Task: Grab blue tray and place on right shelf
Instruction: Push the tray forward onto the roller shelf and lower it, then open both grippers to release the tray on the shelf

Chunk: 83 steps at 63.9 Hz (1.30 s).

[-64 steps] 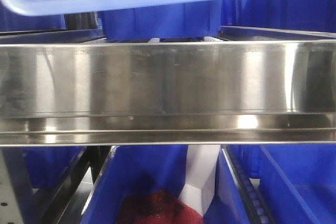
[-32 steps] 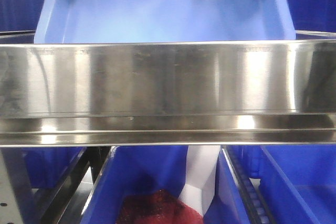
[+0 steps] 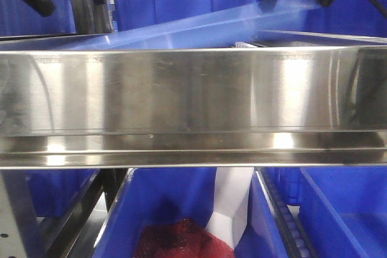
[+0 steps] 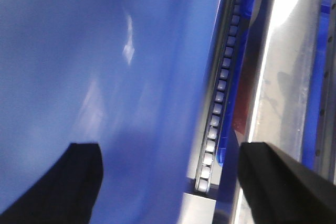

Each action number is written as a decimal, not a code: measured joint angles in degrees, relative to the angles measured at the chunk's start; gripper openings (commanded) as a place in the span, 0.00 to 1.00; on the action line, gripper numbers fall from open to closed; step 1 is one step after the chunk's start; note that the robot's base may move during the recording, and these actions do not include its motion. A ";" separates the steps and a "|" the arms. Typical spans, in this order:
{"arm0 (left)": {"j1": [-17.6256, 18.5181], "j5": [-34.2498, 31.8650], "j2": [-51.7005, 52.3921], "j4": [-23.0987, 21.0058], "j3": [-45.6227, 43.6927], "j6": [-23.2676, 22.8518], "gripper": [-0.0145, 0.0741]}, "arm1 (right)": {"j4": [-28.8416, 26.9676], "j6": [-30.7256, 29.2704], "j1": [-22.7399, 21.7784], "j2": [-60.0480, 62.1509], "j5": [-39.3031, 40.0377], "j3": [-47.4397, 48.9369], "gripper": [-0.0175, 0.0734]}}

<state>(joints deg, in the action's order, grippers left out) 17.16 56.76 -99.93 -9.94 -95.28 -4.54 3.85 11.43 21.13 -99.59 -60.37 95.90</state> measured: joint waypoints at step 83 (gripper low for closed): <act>-0.09 -28.25 80.84 1.13 62.99 7.91 0.11 | 0.11 -8.15 0.00 86.10 40.80 -73.23 0.26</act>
<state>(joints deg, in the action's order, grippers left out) 17.07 28.51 -19.09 -8.81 -32.28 3.37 3.96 3.28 21.13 -13.49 -19.57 22.66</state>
